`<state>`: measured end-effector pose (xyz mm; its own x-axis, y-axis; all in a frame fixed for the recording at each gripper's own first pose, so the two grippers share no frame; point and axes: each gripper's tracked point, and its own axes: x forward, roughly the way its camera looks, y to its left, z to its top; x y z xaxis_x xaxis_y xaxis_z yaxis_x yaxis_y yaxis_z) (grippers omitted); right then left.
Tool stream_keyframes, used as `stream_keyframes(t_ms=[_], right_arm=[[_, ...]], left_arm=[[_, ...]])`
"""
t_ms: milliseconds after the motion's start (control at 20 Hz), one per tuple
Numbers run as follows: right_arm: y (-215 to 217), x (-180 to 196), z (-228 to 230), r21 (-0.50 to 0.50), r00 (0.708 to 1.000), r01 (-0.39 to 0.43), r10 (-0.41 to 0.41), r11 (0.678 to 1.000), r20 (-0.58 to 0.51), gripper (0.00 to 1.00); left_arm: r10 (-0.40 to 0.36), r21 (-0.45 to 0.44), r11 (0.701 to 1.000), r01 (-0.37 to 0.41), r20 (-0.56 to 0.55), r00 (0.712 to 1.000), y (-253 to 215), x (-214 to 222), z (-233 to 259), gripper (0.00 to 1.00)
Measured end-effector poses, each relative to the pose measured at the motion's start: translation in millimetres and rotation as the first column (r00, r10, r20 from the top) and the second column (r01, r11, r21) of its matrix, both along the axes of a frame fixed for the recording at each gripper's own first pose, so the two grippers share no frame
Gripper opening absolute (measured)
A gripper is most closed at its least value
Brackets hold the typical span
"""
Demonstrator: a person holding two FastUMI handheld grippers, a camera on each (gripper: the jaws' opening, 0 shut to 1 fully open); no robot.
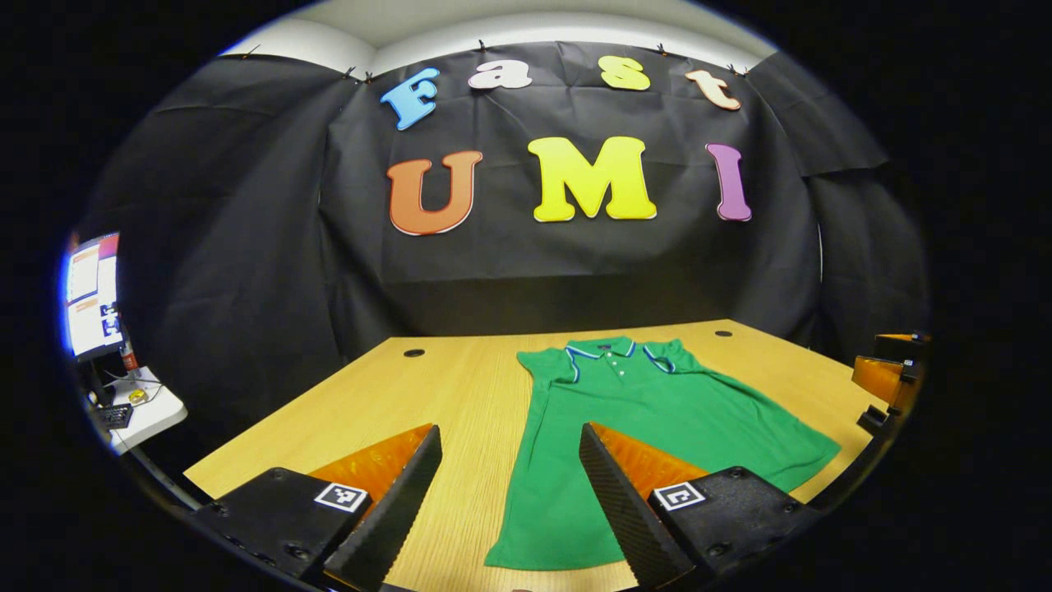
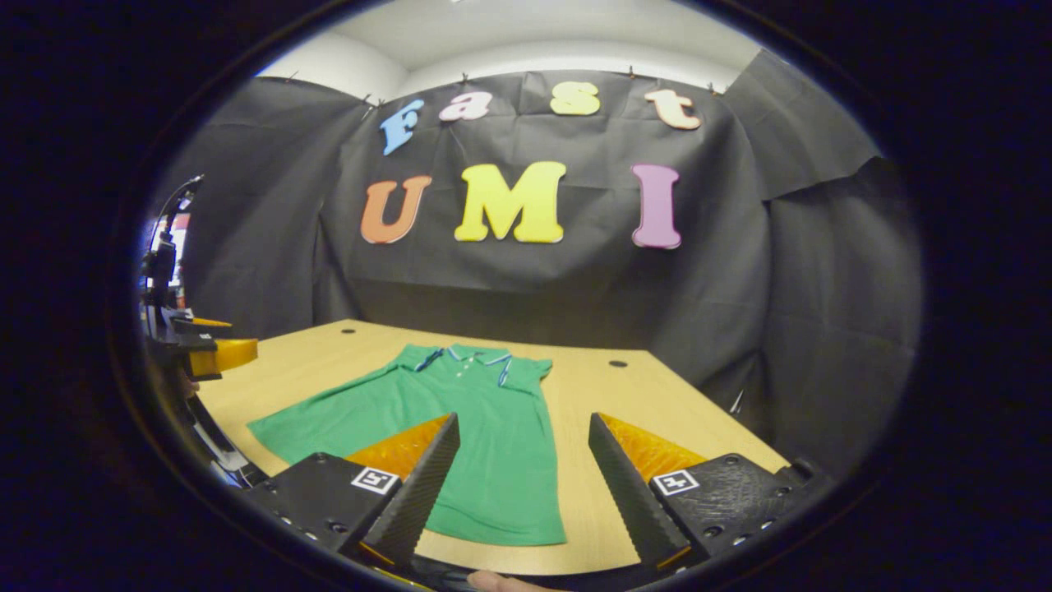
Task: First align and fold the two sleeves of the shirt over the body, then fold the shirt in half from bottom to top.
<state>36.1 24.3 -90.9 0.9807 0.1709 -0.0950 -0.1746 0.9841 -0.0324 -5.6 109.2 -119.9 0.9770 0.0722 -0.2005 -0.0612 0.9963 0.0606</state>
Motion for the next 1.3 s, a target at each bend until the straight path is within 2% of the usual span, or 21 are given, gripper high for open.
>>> stream_keyframes(t_ms=[100, 350, 550, 600, 700, 800, 850, 900, 950, 1000, 1050, 1100, 1150, 1250, 1300], right_arm=[[-6, 1, -24, -0.029, 0.999, 0.021, -0.022, 0.999, -0.05, 0.96], [-8, 1, -70, 0.002, 0.987, 0.035, -0.034, 0.999, -0.154, 0.96], [-11, 6, -101, 0.0, 0.973, 0.049, -0.048, 0.999, -0.226, 0.96], [-5, 4, -112, 0.02, 0.963, 0.029, -0.022, 0.999, -0.268, 0.96], [-6, 6, -109, 0.089, 0.961, 0.034, -0.008, 0.995, -0.278, 0.96], [-5, 13, -111, 0.077, 0.963, 0.024, -0.002, 0.997, -0.269, 0.94], [-2, 15, -110, 0.093, 0.966, 0.025, 0.0, 0.995, -0.259, 0.95], [-1, 15, -111, 0.114, 0.966, 0.027, 0.003, 0.993, -0.259, 0.91], [-1, 17, -109, 0.16, 0.965, 0.038, 0.006, 0.986, -0.264, 0.7], [-5, 21, -111, 0.195, 0.963, 0.054, 0.001, 0.979, -0.271, 0.55], [-3, 24, -110, 0.225, 0.96, 0.048, 0.017, 0.973, -0.278, 0.36], [-1, 27, -112, 0.244, 0.957, 0.035, 0.038, 0.969, -0.289, 0.17], [0, 30, -110, 0.251, 0.956, 0.031, 0.045, 0.967, -0.289, 0.05], [-2, 33, -108, 0.258, 0.951, 0.029, 0.053, 0.966, -0.305, 0.01], [-4, 33, -106, 0.247, 0.951, 0.029, 0.049, 0.969, -0.305, 0.01]], left_arm=[[-0.015, -0.002, 1.0, 0.015, -0.027, 1.0, 3, -1, -24, 1.0], [-0.027, -0.095, 0.995, 0.013, -0.147, 0.989, 3, -7, -79, 1.0], [-0.046, -0.104, 0.994, 0.025, -0.205, 0.978, -9, -8, -111, 1.0], [-0.027, -0.088, 0.996, 0.009, -0.201, 0.979, -6, -9, -110, 1.0], [-0.026, -0.089, 0.996, 0.009, -0.202, 0.979, -11, -4, -112, 1.0], [-0.004, -0.097, 0.995, -0.016, -0.203, 0.979, -11, -1, -112, 0.96], [-0.008, -0.094, 0.996, -0.012, -0.206, 0.979, -12, 1, -111, 0.99], [-0.022, -0.09, 0.996, 0.003, -0.212, 0.977, -17, 2, -111, 0.85], [-0.049, -0.094, 0.995, 0.029, -0.22, 0.974, -22, 6, -110, 0.7], [-0.07, -0.094, 0.994, 0.05, -0.225, 0.972, -26, 6, -110, 0.67], [-0.074, -0.085, 0.995, 0.055, -0.227, 0.971, -26, 9, -110, 0.42], [-0.077, -0.085, 0.995, 0.059, -0.227, 0.971, -26, 13, -109, 0.36], [-0.076, -0.094, 0.994, 0.055, -0.227, 0.971, -27, 14, -109, 0.22], [-0.074, -0.119, 0.992, 0.048, -0.231, 0.97, -29, 19, -107, 0.12], [-0.071, -0.127, 0.991, 0.042, -0.231, 0.97, -29, 21, -105, 0.11]])
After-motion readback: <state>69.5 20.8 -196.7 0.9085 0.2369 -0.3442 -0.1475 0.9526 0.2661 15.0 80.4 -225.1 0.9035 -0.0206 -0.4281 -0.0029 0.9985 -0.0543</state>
